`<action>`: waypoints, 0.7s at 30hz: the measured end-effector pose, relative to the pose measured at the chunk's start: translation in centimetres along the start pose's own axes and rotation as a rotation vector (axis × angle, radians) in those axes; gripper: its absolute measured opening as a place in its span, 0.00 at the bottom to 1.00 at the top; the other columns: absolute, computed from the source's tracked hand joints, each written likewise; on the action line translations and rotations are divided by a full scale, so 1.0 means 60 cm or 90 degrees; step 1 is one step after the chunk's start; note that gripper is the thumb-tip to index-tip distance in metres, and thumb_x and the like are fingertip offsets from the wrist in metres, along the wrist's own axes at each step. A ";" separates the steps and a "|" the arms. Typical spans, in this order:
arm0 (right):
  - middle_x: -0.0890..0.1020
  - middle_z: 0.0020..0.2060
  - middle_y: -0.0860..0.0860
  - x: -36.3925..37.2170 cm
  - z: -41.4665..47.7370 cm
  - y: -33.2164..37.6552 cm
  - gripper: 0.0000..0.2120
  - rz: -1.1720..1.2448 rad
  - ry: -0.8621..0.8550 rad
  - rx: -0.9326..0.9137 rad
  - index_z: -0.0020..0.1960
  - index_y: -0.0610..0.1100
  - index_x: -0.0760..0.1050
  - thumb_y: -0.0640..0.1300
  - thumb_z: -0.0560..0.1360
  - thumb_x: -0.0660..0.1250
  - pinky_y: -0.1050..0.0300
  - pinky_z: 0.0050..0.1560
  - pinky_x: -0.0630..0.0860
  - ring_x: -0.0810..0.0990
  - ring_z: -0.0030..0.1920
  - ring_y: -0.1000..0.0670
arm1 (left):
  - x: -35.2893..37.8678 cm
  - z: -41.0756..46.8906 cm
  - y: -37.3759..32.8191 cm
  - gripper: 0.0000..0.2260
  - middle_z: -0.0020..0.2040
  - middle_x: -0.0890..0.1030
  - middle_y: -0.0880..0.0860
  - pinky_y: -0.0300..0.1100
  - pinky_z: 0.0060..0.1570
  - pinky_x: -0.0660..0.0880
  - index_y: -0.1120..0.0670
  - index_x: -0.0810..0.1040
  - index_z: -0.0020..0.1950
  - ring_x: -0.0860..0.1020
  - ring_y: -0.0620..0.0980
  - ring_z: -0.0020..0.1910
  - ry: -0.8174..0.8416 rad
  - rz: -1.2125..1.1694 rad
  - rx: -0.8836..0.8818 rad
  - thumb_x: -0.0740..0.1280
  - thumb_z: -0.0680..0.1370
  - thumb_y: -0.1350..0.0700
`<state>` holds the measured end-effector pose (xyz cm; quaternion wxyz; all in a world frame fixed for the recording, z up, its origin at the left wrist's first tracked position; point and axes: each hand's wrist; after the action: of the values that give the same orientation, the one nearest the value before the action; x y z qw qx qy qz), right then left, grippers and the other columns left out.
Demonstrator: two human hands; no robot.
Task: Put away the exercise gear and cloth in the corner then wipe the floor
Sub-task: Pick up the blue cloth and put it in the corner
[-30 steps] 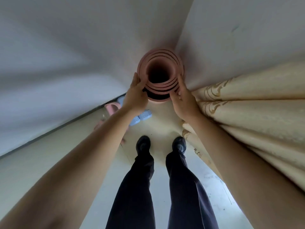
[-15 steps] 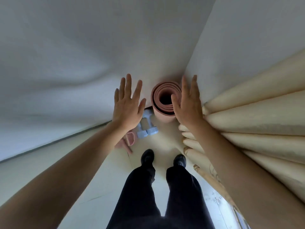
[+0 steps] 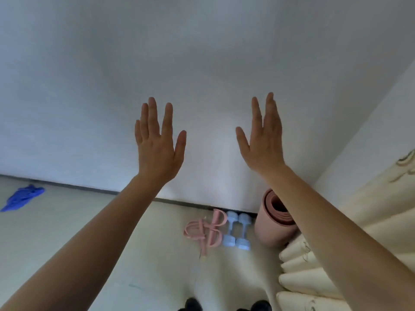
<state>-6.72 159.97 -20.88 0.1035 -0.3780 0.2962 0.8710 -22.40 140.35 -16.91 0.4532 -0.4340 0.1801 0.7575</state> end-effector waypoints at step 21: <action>0.50 0.79 0.35 0.222 -0.204 1.060 0.32 0.147 0.024 -0.515 0.81 0.42 0.53 0.55 0.82 0.57 0.37 0.76 0.54 0.51 0.79 0.36 | -0.734 -0.580 0.717 0.27 0.80 0.54 0.64 0.64 0.73 0.56 0.56 0.58 0.80 0.52 0.64 0.79 -0.207 0.361 -0.365 0.51 0.84 0.44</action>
<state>-34.37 101.05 -9.24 -0.1570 -0.3682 -0.0277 0.9160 -32.10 71.23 -5.41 0.1106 -0.3506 0.0009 0.9300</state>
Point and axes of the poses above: each hand's wrist, its own z-axis towards the middle knuckle, its own x-axis out of the palm, y = z × x
